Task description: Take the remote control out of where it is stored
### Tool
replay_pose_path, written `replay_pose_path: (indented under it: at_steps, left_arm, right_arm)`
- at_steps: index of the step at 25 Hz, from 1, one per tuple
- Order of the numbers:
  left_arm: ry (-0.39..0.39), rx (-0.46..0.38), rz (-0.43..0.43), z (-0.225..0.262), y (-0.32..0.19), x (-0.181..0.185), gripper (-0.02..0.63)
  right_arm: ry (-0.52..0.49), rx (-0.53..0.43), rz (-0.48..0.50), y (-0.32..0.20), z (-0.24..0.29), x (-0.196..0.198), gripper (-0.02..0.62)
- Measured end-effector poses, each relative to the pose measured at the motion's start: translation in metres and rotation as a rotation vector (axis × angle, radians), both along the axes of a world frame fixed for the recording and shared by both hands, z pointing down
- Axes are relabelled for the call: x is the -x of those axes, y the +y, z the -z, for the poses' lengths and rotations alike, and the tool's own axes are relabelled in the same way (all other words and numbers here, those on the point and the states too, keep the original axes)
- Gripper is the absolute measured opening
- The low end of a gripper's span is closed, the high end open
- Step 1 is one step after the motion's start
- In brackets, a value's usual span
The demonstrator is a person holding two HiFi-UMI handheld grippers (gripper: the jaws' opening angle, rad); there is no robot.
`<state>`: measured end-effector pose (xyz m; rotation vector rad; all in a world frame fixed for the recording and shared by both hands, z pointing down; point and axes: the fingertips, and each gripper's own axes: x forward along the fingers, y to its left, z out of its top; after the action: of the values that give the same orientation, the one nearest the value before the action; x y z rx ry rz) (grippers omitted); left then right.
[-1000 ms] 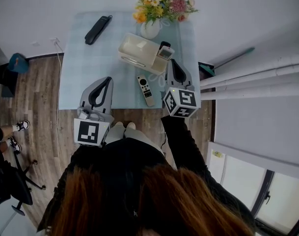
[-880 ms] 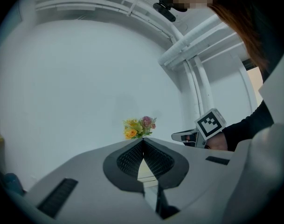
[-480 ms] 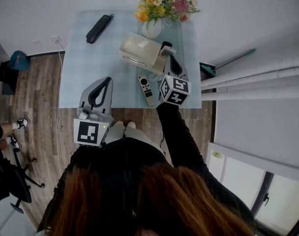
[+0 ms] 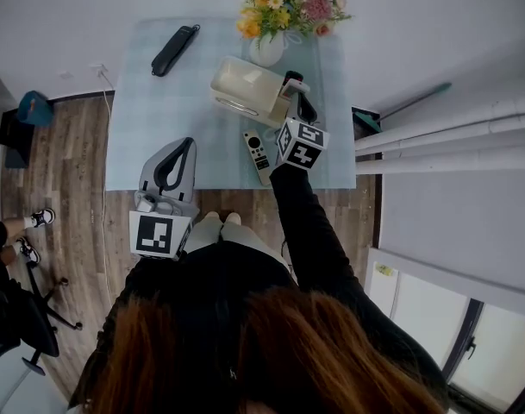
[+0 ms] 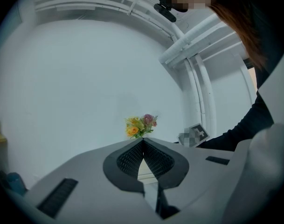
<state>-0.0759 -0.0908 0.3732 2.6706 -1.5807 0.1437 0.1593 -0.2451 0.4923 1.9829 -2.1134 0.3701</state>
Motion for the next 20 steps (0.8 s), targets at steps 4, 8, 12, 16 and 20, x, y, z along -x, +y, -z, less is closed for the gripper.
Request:
replay_pose_path:
  at_steps: [4, 8, 12, 16, 20]
  left_arm:
    - [0.003, -0.003, -0.003, -0.001, 0.000, 0.000, 0.005]
    - [-0.002, 0.004, -0.001, -0.001, -0.001, 0.001, 0.005]
    - [-0.013, 0.025, -0.009, -0.009, 0.000, 0.001, 0.005]
    - [-0.021, 0.020, -0.006, -0.007, -0.001, 0.002, 0.005]
    - [-0.019, 0.010, 0.012, -0.006, -0.002, 0.007, 0.005]
  right_arm:
    - [0.015, 0.007, -0.021, -0.003, -0.005, -0.002, 0.017]
    - [-0.011, 0.044, -0.022, -0.004, -0.017, 0.003, 0.036]
    - [-0.041, 0.088, -0.063, -0.004, -0.028, 0.004, 0.164]
    - [-0.029, 0.096, -0.107, -0.009, -0.030, 0.002, 0.224]
    - [0.005, 0.089, -0.144, -0.021, -0.029, 0.001, 0.242]
